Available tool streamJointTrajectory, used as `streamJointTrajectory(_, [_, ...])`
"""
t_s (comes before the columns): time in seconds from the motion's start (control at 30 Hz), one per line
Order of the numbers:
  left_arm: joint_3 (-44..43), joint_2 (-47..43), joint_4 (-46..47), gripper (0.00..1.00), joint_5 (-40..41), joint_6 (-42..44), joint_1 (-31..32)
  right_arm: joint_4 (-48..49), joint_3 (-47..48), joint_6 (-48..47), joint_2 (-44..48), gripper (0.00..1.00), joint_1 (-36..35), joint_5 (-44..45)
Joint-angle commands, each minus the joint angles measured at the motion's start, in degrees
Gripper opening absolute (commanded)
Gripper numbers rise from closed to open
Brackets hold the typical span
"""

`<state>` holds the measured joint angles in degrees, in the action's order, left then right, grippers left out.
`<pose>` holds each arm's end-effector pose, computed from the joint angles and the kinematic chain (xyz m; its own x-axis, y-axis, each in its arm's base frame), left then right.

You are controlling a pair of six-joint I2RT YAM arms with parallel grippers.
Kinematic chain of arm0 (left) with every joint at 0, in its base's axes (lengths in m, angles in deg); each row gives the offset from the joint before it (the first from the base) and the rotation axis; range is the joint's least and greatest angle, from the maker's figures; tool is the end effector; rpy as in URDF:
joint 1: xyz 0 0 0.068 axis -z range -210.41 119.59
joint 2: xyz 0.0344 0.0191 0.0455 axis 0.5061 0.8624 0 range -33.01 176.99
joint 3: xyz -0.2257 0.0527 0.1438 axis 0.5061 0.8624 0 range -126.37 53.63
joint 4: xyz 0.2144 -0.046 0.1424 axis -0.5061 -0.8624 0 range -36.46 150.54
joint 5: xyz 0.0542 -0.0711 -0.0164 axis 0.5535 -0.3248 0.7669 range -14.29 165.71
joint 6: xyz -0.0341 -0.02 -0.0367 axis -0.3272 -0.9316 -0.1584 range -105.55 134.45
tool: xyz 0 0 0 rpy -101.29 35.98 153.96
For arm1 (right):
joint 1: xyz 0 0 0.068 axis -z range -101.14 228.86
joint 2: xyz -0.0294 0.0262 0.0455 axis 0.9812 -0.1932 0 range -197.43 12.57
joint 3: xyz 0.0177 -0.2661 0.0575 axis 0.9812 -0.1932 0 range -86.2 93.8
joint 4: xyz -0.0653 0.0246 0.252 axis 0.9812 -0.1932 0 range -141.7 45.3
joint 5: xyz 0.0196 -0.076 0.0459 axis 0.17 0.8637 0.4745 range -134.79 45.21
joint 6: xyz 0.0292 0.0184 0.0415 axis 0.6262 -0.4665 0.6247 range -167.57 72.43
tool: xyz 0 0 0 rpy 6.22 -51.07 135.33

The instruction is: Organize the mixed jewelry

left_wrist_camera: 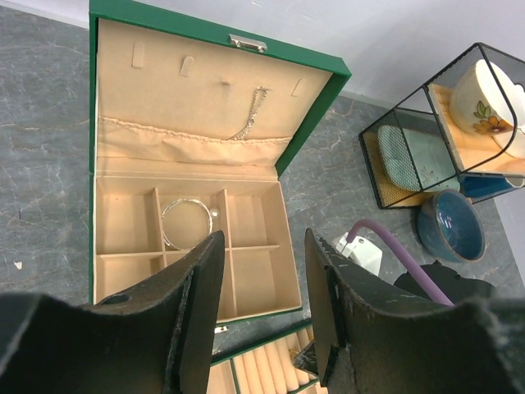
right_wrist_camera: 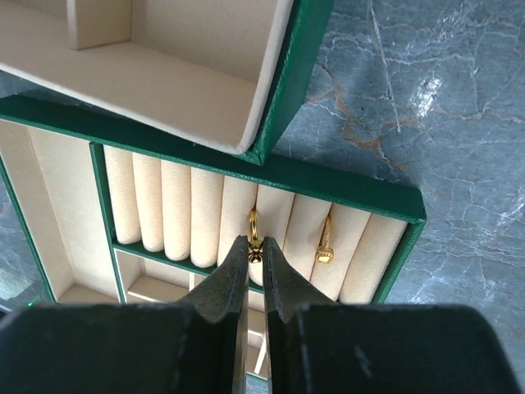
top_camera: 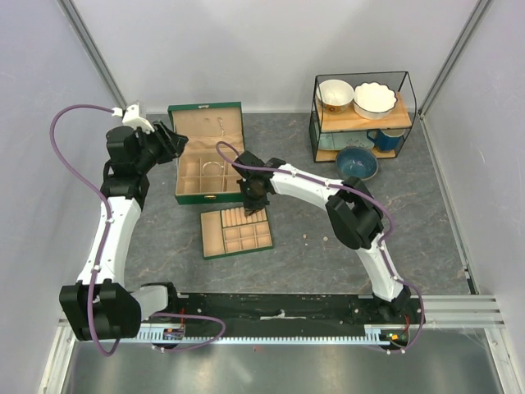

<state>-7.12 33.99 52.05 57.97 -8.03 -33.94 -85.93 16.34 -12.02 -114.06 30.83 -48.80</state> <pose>0.2714 0.0059 0.3619 -0.3247 -0.3849 -0.8640 0.1204 0.8892 -0.4414 0.3134 0.3522 0.1805 -0.9370 -0.1744 -0.3028 -0.2660 0.9179 0.2946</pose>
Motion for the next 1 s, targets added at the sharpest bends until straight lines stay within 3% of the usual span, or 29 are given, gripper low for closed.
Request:
streamJointTrajectory(0.0, [-0.07,0.06,2.43,0.51,-1.51,-1.16,-0.25,1.42,3.98,-1.27,-1.6,0.0,0.31,2.16])
streamJointTrajectory(0.57, [-0.07,0.58,2.87,0.51,-2.92,-1.51,-0.25,2.3,7.5,-4.52,-6.17,0.0,0.22,3.66])
streamJointTrajectory(0.97, [0.19,0.06,3.13,0.51,-3.36,-1.6,-0.25,2.65,7.06,-6.46,-4.33,0.33,-0.31,3.13])
